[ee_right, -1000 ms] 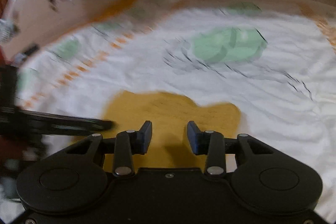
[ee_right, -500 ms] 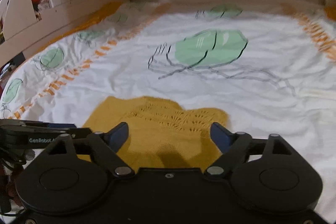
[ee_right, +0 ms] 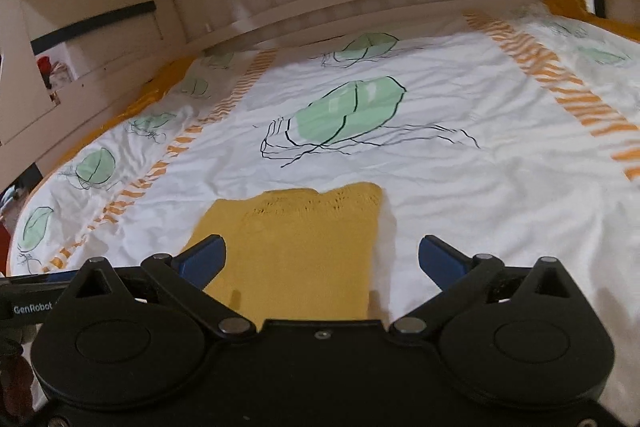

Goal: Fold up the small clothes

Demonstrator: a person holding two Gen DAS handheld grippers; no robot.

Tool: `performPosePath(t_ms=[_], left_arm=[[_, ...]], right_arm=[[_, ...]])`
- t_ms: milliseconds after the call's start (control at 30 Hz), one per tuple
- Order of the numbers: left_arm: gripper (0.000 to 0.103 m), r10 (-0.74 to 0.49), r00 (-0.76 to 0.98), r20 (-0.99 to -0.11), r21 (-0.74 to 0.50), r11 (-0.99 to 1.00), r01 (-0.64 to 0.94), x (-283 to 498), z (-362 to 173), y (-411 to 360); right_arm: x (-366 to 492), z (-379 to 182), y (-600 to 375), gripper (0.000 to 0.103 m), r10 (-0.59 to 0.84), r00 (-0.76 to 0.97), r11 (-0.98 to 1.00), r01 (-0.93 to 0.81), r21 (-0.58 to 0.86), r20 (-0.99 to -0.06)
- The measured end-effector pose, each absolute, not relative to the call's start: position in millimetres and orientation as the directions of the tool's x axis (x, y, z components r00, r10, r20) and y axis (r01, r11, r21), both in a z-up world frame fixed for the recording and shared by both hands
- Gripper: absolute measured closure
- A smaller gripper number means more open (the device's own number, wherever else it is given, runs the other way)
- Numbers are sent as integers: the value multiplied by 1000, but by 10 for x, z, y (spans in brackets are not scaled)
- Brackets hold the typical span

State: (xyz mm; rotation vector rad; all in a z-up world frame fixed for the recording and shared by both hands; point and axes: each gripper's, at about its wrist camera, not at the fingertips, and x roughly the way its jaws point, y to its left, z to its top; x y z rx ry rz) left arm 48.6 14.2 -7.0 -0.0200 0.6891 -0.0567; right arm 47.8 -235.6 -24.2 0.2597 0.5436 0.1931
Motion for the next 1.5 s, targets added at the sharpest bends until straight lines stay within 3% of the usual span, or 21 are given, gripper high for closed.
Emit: performPosePath(t_ms=[133, 400, 600, 1000, 1167, 1500], left_arm=[[39, 23, 770, -638, 51, 999, 12, 297, -59, 5], [39, 65, 743, -666, 102, 995, 4, -3, -50, -145], [39, 44, 722, -690, 59, 998, -5, -113, -39, -115], [39, 38, 718, -695, 58, 998, 4, -230, -44, -145], [39, 28, 711, -703, 51, 999, 11, -255, -60, -136], [39, 22, 701, -713, 41, 999, 11, -253, -76, -118]], right_arm=[[246, -272, -2325, 0, 222, 838, 957, -88, 277, -499], [-55, -307, -2294, 0, 206, 815, 965, -76, 252, -542], [-246, -291, -2280, 0, 197, 800, 971, -81, 223, -567], [-433, -164, -2147, 1, 195, 834, 976, -112, 188, -516], [-436, -169, -2108, 1, 138, 828, 987, -65, 150, -544], [-395, -253, -2142, 1, 170, 788, 979, -67, 192, -592]])
